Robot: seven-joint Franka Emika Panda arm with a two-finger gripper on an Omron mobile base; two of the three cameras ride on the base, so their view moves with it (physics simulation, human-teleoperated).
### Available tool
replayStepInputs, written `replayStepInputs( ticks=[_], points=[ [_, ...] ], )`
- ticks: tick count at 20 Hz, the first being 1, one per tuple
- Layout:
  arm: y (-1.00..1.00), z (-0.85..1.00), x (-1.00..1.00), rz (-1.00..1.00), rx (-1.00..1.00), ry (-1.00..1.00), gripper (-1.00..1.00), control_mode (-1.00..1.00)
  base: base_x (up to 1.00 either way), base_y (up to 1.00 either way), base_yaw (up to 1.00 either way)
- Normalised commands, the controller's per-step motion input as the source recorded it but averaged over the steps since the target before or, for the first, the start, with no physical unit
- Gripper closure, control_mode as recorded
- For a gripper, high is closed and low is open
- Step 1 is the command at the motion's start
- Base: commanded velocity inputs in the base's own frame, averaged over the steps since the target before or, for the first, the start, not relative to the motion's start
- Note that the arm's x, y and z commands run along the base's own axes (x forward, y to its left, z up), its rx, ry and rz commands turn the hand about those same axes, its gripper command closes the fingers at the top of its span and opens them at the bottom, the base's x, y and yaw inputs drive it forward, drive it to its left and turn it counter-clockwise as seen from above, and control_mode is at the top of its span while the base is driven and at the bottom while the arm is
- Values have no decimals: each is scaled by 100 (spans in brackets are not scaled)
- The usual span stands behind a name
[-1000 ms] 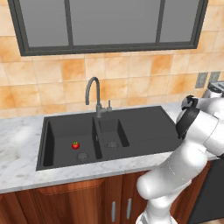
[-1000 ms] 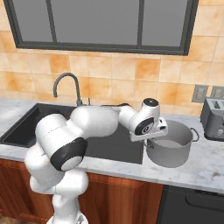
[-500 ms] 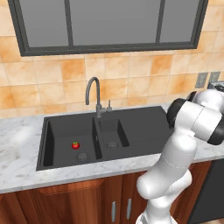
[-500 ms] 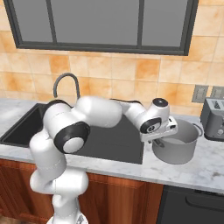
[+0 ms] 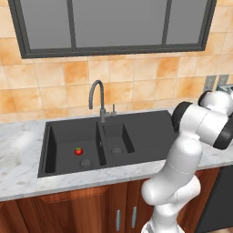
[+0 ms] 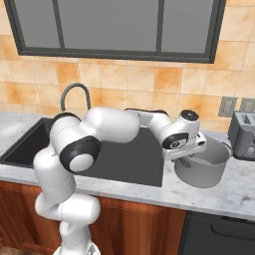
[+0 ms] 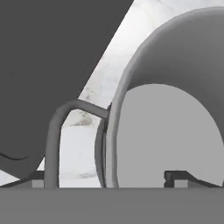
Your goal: Dump the tomato from the pot into the sink. Then turn on the water and wash the tomato. Then turn off the water and put the tomato back in the pot.
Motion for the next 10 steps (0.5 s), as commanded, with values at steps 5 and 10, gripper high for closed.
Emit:
replayStepInputs(
  ticks=[5, 10],
  points=[
    [47, 35, -12, -5, -7, -4, -100, -100, 0, 0, 0],
    [75, 37, -12, -3, -8, -1, -100, -100, 0, 0, 0]
  ],
)
